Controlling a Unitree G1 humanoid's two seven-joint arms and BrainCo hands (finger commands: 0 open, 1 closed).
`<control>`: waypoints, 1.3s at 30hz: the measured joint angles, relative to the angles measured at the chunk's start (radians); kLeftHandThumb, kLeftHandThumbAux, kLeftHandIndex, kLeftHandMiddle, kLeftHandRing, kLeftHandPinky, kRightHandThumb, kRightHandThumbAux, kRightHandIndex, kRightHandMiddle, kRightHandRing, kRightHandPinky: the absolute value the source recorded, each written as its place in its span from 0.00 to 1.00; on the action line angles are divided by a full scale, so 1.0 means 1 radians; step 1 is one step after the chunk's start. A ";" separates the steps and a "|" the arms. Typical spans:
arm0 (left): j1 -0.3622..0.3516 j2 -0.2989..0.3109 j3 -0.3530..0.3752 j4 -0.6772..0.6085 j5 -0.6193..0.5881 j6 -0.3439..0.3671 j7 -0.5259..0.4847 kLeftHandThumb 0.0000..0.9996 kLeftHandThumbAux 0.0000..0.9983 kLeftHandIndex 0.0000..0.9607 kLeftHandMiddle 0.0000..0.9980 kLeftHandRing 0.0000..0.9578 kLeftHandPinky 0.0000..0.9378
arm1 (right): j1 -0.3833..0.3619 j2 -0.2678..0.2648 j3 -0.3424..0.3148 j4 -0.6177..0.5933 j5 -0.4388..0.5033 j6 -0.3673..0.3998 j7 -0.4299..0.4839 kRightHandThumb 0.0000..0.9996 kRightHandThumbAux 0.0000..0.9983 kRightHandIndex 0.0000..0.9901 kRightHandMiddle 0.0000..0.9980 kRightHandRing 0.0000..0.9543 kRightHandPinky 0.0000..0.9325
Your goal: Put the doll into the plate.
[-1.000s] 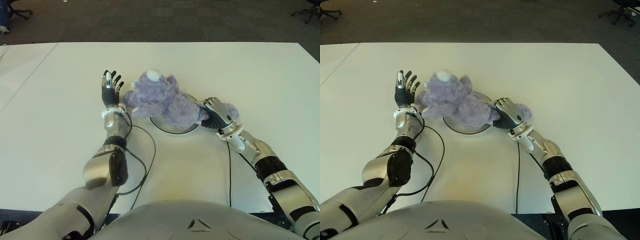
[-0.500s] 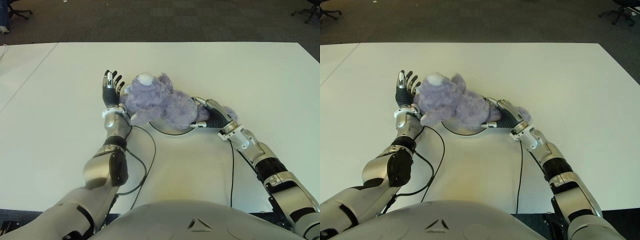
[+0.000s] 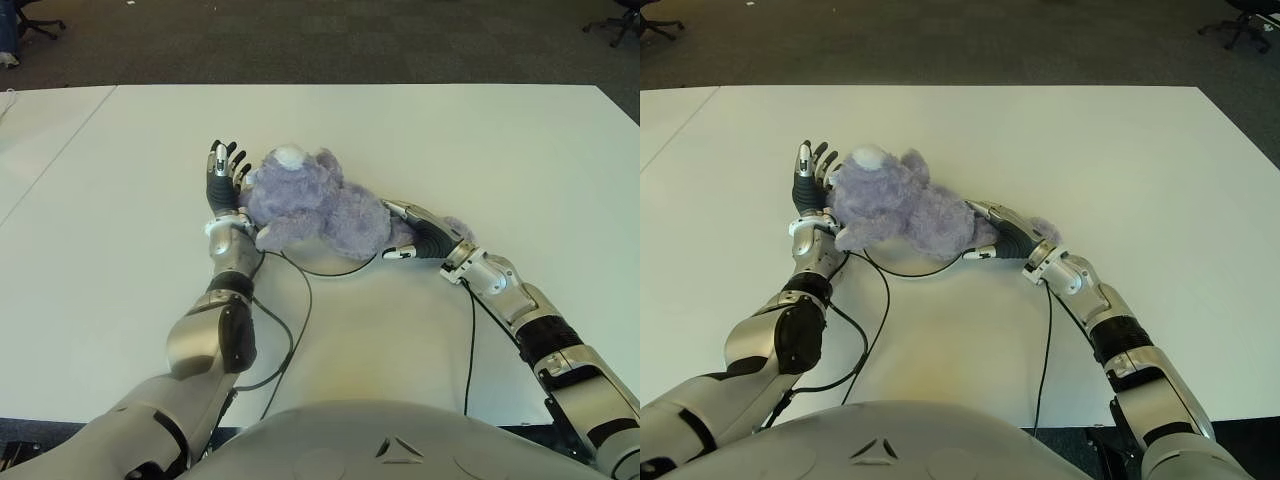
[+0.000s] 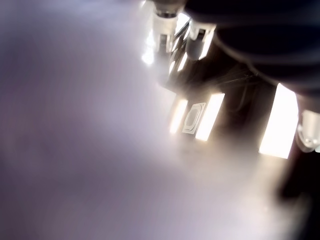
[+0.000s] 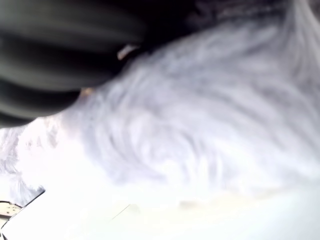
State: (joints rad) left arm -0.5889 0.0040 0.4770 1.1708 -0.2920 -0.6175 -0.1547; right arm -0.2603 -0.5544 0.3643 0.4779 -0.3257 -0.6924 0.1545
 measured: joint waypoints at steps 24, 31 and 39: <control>0.002 0.002 -0.022 0.000 0.000 0.003 0.000 0.00 0.38 0.00 0.18 0.22 0.23 | 0.007 -0.016 -0.002 -0.084 0.041 0.100 0.102 0.01 0.24 0.00 0.00 0.00 0.00; 0.001 0.003 -0.025 0.000 0.000 0.003 0.000 0.00 0.38 0.01 0.20 0.24 0.28 | -0.026 -0.029 -0.036 -0.083 0.218 0.173 0.317 0.00 0.22 0.00 0.00 0.00 0.00; 0.001 0.003 -0.027 0.000 0.001 0.003 0.000 0.00 0.37 0.02 0.21 0.24 0.26 | -0.097 -0.031 -0.096 -0.044 0.427 0.321 0.618 0.00 0.23 0.00 0.00 0.00 0.00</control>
State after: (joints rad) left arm -0.5876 0.0066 0.4504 1.1705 -0.2914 -0.6148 -0.1547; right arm -0.3572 -0.5855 0.2686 0.4337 0.1017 -0.3712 0.7727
